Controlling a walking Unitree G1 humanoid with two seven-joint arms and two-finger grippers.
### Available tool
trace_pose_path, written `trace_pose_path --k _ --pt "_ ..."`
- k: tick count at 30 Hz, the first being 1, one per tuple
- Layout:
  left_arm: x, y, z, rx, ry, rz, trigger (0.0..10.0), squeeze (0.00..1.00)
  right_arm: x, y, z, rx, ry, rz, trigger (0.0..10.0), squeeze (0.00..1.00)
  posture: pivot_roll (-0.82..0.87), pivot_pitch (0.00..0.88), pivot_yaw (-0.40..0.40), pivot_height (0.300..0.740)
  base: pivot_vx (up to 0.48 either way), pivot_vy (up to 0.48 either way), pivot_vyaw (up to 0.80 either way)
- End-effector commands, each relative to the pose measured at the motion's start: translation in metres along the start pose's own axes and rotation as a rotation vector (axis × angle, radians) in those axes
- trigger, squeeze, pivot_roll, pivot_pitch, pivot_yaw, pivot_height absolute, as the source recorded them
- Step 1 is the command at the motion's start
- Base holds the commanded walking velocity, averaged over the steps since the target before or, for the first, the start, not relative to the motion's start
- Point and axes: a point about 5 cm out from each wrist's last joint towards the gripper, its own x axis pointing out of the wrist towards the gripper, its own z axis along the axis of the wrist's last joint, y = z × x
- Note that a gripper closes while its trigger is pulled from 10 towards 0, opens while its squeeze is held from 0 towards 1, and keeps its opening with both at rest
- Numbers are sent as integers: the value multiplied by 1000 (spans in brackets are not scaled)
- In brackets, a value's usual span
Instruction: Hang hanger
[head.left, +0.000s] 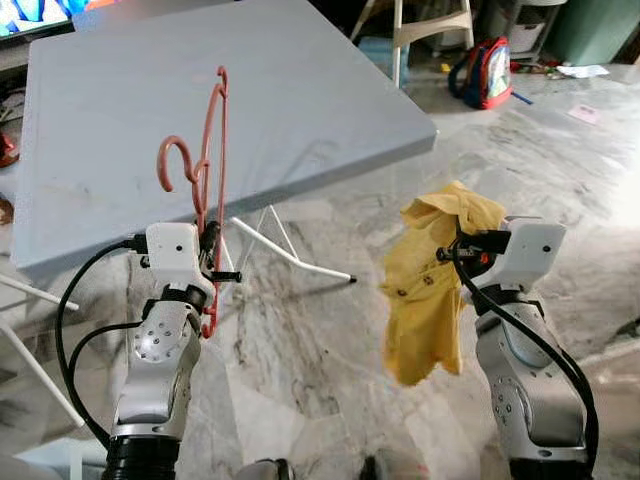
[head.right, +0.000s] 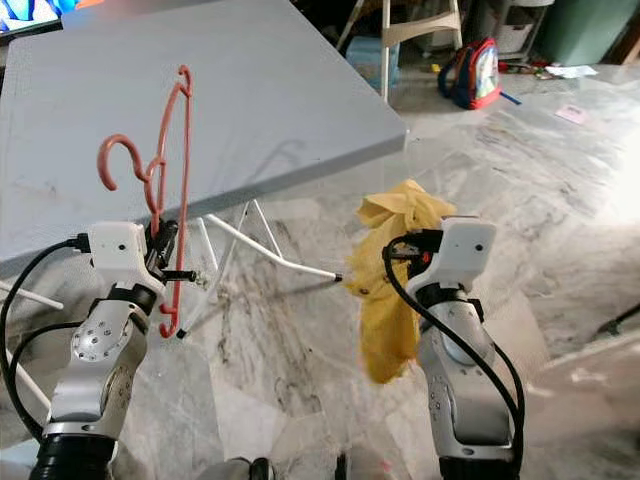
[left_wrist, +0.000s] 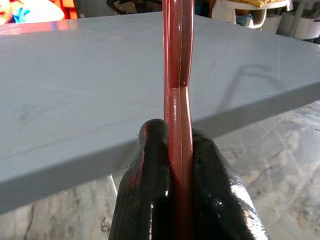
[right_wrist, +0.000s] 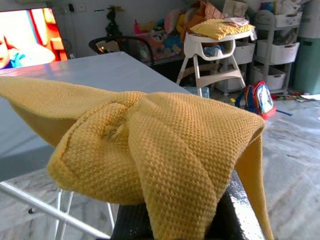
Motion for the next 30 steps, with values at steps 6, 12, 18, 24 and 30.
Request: trace_pose_path --k 6,12,18,24,30 --pt "1 1 1 45 -2 69 10000 0 0 -8 5 9 -15 -38 10000 0 -75 169 34 740 143 0 0" --pt "1 2 -1 43 6 87 10000 0 -1 -8 5 10 -14 -38 10000 0 -76 170 37 740 0 0 0" --pt "2 1 0 55 5 102 10000 0 -1 -7 5 19 -15 -36 10000 0 -76 169 38 740 0 0 0" --pt "4 3 0 66 6 115 10000 0 0 -7 6 14 -17 -39 10000 0 -77 168 42 740 0 0 0" --pt "6 2 0 73 10 114 10000 0 -1 -2 8 1 -29 -3 10000 0 -79 167 47 740 0 0 533"
